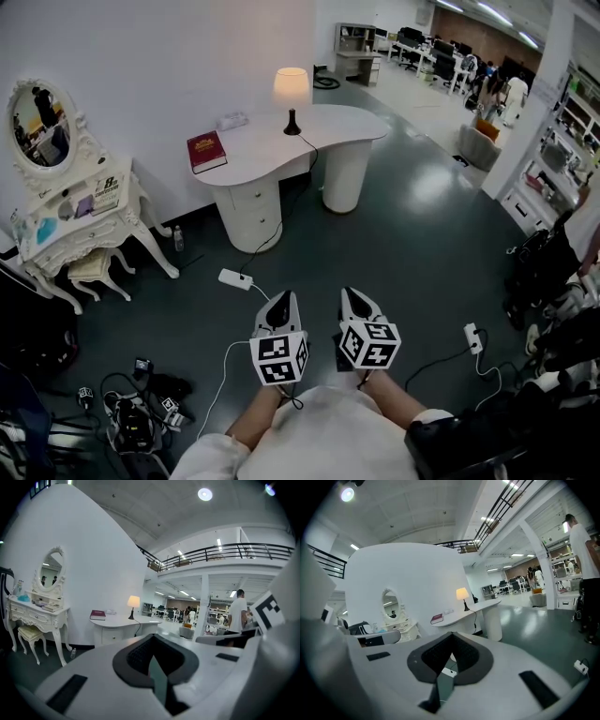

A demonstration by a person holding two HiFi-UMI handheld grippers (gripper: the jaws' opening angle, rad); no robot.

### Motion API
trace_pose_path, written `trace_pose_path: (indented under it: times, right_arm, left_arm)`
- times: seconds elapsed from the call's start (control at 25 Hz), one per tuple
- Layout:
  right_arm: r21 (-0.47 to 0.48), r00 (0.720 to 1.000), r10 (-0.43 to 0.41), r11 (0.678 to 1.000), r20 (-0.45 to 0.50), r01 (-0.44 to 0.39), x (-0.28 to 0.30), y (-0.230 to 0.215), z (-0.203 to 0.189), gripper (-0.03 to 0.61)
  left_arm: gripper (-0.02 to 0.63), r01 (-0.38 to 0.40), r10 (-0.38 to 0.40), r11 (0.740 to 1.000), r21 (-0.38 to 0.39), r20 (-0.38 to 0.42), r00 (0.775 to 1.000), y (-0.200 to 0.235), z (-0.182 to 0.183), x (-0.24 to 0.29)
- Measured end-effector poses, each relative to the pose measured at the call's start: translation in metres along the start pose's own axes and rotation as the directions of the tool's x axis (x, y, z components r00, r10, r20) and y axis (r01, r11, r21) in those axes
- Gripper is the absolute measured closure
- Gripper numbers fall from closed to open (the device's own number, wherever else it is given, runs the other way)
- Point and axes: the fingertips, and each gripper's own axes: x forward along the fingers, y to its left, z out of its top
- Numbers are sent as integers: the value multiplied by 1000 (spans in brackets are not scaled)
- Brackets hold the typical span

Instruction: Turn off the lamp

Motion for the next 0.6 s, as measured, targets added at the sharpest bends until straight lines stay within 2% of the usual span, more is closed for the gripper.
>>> trace_pose_path:
  times: [0.4,0.6]
  right_arm:
    - [17,998,-51,999,-24,51,20,-4,-10,580]
    - [18,998,-54,998,-28,54,34,-13,-8,580]
  left_arm:
    - [607,44,-44,999,-6,-33,998,16,-8,19]
    - [607,38,-38,999,-2,-31,999,19,-7,34]
